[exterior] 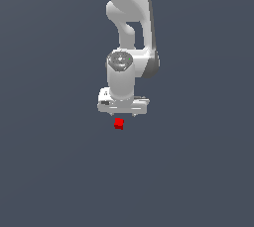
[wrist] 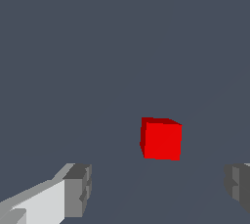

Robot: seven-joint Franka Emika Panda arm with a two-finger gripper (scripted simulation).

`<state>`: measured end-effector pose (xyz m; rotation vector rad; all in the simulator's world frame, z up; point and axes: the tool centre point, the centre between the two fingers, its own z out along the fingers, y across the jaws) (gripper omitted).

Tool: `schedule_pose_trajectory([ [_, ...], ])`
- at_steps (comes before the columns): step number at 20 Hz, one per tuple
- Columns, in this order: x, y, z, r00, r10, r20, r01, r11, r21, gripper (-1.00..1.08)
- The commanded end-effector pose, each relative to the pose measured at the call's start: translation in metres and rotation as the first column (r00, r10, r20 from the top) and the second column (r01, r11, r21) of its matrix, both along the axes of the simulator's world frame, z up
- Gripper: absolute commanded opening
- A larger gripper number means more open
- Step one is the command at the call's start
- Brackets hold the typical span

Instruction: Pick up the red cube and move it to a goal position.

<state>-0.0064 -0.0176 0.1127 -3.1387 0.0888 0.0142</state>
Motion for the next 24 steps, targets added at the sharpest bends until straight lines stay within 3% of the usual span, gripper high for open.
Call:
schedule_pose_trajectory([
  [1, -0.002, -0.006, -0.022, 1.000, -0.015, 0.001, 0.015, 1.000, -0.001, 1.00],
  [10, -0.005, -0.020, -0.083, 0.998, -0.056, 0.008, 0.056, 0.998, -0.003, 1.00],
  [20, -0.003, -0.023, -0.093, 0.998, -0.063, 0.009, 0.063, 0.998, -0.002, 1.00],
  [21, -0.003, -0.023, -0.093, 0.998, -0.063, 0.009, 0.063, 0.998, -0.002, -1.00],
  [24, -0.003, -0.023, -0.093, 0.998, -0.063, 0.009, 0.063, 0.998, -0.002, -1.00],
])
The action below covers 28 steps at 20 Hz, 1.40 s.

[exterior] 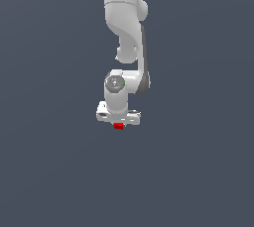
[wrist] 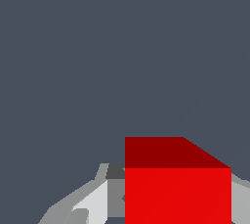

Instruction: Pick up the red cube and move it to a goal position.

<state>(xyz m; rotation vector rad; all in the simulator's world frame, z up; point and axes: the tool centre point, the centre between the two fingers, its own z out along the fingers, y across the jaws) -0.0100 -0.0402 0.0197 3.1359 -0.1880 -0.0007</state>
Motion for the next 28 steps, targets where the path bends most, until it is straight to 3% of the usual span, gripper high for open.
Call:
schedule_pose_trajectory([
  [1, 0.000, 0.000, 0.000, 1.000, 0.000, 0.000, 0.000, 1.000, 0.000, -1.00],
  [15, 0.002, -0.001, 0.021, 1.000, 0.000, 0.000, 0.000, 1.000, 0.000, -1.00],
  [28, 0.017, -0.011, 0.136, 1.000, 0.000, 0.000, 0.000, 1.000, 0.000, -1.00],
])
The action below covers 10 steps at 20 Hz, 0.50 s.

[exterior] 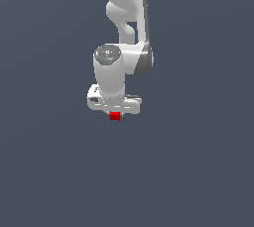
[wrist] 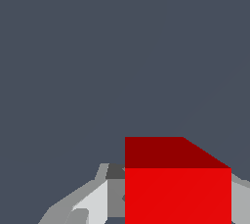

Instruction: Pick up the red cube and move it to a goal position.

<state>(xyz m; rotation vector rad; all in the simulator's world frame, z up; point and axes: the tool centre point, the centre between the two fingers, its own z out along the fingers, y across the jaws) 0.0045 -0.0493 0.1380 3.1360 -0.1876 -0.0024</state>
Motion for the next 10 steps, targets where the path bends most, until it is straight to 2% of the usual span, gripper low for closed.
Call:
schedule_pose_trajectory([
  [1, 0.004, -0.002, 0.030, 1.000, 0.000, 0.001, 0.000, 1.000, 0.000, -1.00],
  [10, 0.018, -0.011, 0.129, 1.000, -0.001, 0.001, 0.001, 1.000, 0.000, -1.00],
])
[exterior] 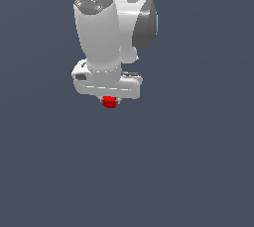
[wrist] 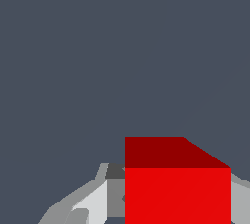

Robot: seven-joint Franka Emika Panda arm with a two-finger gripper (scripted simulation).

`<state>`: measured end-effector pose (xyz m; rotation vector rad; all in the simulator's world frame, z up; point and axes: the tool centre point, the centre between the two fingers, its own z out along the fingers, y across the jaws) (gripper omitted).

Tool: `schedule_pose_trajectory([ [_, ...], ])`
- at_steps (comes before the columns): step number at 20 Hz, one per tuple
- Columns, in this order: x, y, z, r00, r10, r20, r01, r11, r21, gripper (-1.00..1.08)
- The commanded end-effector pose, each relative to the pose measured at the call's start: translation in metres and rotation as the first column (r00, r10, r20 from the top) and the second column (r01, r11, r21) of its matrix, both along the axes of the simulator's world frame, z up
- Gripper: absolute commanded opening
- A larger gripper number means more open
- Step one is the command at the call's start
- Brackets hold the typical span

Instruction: Pick up the red cube and move it to a goal position.

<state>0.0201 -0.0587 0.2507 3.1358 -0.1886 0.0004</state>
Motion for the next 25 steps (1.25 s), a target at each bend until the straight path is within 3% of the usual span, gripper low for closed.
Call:
schedule_pose_trajectory([
  [1, 0.004, -0.002, 0.027, 1.000, 0.000, -0.001, 0.000, 1.000, 0.000, -1.00],
  [12, 0.019, -0.009, 0.112, 1.000, 0.000, -0.001, 0.000, 1.000, 0.000, -1.00],
  [25, 0.025, -0.011, 0.135, 1.000, 0.001, 0.000, -0.001, 1.000, 0.000, -1.00],
])
